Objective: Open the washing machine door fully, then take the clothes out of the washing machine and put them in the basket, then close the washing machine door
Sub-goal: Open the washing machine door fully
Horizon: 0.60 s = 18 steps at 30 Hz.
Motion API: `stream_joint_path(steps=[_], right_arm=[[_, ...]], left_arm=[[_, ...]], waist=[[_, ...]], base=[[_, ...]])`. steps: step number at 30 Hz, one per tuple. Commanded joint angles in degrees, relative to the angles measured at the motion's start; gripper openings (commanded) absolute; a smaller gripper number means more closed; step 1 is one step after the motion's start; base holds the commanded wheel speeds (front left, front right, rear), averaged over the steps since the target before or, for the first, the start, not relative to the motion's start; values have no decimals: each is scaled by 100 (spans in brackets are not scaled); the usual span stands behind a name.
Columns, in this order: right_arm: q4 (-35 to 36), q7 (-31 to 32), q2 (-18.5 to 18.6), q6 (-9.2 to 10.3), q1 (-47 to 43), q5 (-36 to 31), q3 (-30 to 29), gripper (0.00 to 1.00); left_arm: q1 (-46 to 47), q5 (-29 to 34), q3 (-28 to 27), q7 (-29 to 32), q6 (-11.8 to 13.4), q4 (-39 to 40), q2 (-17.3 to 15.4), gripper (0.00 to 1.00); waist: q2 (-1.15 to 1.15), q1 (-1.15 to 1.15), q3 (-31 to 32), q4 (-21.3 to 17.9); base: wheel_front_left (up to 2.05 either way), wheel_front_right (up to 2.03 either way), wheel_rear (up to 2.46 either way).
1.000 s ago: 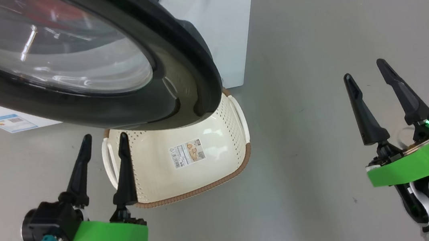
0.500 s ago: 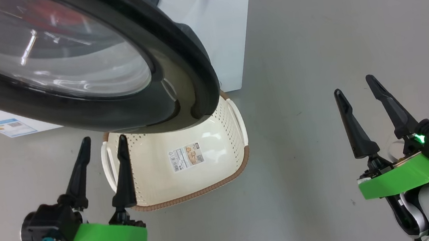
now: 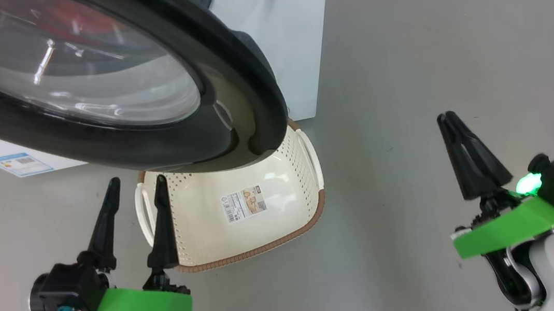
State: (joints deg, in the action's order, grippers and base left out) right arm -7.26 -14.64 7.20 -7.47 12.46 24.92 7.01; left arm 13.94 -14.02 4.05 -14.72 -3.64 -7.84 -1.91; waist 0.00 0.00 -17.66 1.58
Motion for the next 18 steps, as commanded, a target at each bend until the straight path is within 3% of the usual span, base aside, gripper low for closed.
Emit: stream_joint_path(steps=[1,7,11,18], right_arm=[[107,-36,11,-2,197,141,173,0],[-257,-36,-28,-2,915,1874,654,0],[-491,55,36,-2,1534,3525,1177,0],[-720,1375,22,-2,2555,6274,1208,0]], left_arm=[[-45,19,-157,-28,-40,128,-97,100],[-8,42,-129,-28,-57,135,-97,100],[68,17,-55,-28,-39,171,-97,100],[221,-55,105,-28,6,220,-97,100]], waist=[[0,0,-8,16],[0,0,-81,91],[0,0,-201,183],[0,0,-431,368]], base=[[0,0,0],[0,0,0],[0,0,0],[0,0,0]])
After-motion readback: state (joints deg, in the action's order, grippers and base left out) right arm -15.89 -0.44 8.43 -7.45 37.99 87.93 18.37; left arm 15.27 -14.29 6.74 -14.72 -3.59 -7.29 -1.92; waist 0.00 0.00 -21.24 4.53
